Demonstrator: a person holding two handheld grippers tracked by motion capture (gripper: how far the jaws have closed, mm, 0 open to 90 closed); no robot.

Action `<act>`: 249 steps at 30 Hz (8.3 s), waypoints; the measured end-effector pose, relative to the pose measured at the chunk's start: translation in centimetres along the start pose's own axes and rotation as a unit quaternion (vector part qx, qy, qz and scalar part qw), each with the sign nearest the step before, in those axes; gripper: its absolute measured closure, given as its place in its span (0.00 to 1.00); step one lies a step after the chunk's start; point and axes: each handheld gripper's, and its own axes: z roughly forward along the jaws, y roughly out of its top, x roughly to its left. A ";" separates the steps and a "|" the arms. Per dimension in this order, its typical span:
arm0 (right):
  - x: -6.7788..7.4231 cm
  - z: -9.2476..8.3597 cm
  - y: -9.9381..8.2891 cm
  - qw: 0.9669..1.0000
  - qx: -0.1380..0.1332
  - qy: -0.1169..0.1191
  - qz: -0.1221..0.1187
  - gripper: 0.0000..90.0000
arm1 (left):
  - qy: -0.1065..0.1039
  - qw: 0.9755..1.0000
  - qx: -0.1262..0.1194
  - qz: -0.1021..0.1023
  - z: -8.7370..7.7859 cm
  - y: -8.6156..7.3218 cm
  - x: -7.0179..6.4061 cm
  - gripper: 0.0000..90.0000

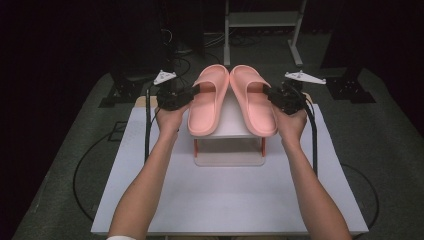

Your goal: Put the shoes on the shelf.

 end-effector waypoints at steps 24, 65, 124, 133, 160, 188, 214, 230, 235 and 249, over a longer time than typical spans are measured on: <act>0.7 1.7 -0.1 1.000 0.013 -0.004 0.011 0.75 | -0.002 1.000 0.012 -0.005 1.0 -0.3 -0.1 0.71; 1.4 2.1 -0.3 0.999 0.036 0.007 -0.002 0.69 | -0.007 1.000 0.021 -0.005 2.1 -0.5 -0.2 0.70; -0.3 -2.3 -1.7 0.995 0.020 0.094 -0.001 0.58 | -0.092 0.996 -0.010 -0.001 -1.7 -1.7 -1.9 0.60; -0.5 -3.1 -2.2 0.994 0.023 0.104 -0.002 0.57 | -0.101 0.995 -0.014 0.000 -2.7 -2.2 -1.9 0.58; 0.3 -5.4 -3.6 0.989 0.023 0.149 -0.006 0.53 | -0.151 0.988 -0.014 0.015 -5.0 -3.1 -3.5 0.49; 1.2 -7.8 -5.4 0.983 0.026 0.180 -0.036 0.43 | -0.175 0.983 -0.012 0.050 -7.9 -5.4 -6.0 0.45; 1.3 -10.3 -7.6 0.979 0.021 0.195 -0.051 0.41 | -0.179 0.982 -0.008 0.064 -9.2 -7.9 -7.2 0.37; -0.3 -11.4 -9.2 0.979 0.022 0.196 -0.046 0.39 | -0.189 0.979 -0.003 0.071 -9.2 -9.2 -7.7 0.33; -0.8 -11.7 -10.0 0.979 0.024 0.199 -0.041 0.38 | -0.189 0.980 -0.001 0.064 -9.0 -10.1 -7.3 0.32; -1.8 -11.5 -12.3 0.977 0.041 0.208 -0.033 0.35 | -0.177 0.983 0.000 0.054 -9.9 -11.8 -6.0 0.27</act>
